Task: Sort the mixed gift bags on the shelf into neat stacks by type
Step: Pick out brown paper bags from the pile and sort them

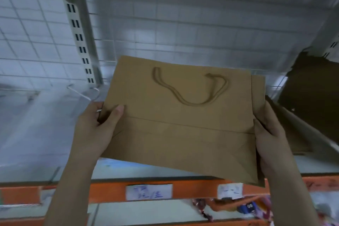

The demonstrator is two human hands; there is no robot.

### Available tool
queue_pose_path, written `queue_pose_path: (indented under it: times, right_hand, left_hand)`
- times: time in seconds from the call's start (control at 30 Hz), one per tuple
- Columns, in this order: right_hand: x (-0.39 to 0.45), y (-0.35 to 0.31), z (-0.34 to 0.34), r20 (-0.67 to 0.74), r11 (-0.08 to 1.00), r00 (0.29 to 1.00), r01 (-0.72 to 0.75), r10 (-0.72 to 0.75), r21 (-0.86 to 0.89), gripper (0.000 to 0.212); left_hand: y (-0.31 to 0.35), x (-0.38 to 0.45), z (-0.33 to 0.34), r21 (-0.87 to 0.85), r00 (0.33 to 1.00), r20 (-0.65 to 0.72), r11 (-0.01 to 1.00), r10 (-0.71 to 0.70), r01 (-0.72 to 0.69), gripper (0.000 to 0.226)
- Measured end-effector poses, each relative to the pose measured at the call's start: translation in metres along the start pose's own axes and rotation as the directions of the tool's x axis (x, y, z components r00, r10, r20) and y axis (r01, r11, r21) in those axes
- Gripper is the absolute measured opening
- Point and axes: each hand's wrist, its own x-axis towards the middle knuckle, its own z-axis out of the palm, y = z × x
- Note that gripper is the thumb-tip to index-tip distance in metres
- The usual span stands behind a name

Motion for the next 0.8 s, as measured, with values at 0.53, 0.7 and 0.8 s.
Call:
queue_pose_path:
  times: [0.53, 0.7, 0.8]
  right_hand:
    - [0.147, 0.042, -0.184, 0.002, 0.941, 0.975, -0.215, 0.223, -0.26, 0.039]
    - [0.171, 0.071, -0.187, -0.07, 0.854, 0.968, -0.247, 0.243, -0.458, 0.037]
    - [0.179, 0.072, -0.183, -0.052, 0.795, 0.984, -0.17, 0.172, -0.582, 0.026]
  left_hand:
    - [0.056, -0.068, 0.208, 0.037, 0.999, -0.025, 0.999, 0.023, -0.022, 0.014]
    - [0.062, -0.065, 0.222, 0.036, 0.997, -0.082, 0.999, -0.006, 0.009, 0.019]
    - [0.062, -0.062, 0.228, 0.107, 0.997, -0.069, 0.994, -0.022, 0.029, 0.018]
